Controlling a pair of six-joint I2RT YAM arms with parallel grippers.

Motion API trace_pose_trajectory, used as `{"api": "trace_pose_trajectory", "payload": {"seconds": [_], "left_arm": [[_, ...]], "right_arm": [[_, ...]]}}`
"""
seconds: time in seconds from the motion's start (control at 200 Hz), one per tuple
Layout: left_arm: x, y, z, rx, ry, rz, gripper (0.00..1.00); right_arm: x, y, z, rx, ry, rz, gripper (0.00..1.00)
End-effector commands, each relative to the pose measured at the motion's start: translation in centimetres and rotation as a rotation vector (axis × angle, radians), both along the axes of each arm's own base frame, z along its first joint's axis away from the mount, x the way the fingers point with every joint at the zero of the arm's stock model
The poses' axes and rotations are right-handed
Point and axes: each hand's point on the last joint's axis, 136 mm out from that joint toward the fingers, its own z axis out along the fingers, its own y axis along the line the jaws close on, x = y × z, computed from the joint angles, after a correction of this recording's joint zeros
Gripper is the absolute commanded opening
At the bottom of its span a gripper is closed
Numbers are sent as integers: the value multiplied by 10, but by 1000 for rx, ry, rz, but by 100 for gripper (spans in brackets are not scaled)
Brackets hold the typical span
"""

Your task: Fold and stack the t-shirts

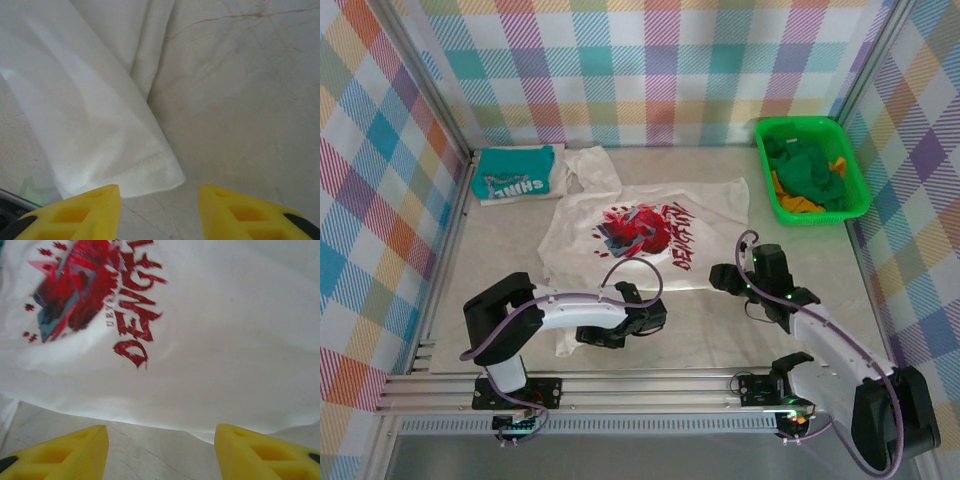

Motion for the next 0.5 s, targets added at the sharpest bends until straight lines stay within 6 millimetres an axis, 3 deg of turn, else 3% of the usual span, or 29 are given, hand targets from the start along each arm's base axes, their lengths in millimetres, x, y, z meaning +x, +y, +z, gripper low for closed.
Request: {"api": "trace_pose_trajectory", "payload": {"seconds": [0.0, 0.26, 0.395, 0.495], "left_arm": [[5, 12, -6, 18, -25, 21, 44], [7, 16, -25, 20, -8, 23, 33], [10, 15, -20, 36, -16, 12, 11], [13, 18, -10, 47, -38, 15, 0]], "right_arm": [[2, 3, 14, 21, -91, 15, 59], [2, 0, 13, 26, -110, -4, 63], [4, -1, 9, 16, -95, -11, 63], [5, -3, 5, 13, -66, -33, 63]]}}
